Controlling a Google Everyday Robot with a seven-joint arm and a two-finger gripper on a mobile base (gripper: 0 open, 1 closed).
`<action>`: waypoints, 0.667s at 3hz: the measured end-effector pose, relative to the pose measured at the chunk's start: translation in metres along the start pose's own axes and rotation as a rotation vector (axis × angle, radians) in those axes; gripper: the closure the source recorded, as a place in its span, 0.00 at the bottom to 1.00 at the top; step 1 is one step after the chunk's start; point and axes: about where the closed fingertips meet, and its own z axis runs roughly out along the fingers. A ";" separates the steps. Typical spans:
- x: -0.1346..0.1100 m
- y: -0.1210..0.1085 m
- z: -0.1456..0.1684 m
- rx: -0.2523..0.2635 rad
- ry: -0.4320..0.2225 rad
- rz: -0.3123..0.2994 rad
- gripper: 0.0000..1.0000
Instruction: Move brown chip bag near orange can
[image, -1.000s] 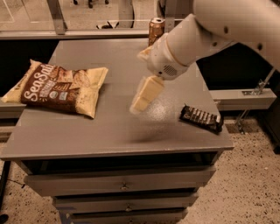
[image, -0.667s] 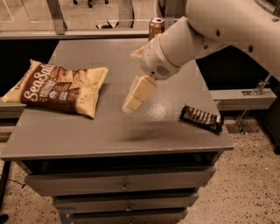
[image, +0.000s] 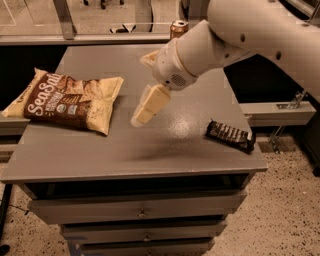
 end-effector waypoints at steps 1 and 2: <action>-0.030 -0.009 0.037 -0.031 -0.110 -0.034 0.00; -0.061 -0.016 0.077 -0.066 -0.195 -0.059 0.00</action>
Offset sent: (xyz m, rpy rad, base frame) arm 0.0406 0.1589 -0.0058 0.2589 -0.0110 0.2094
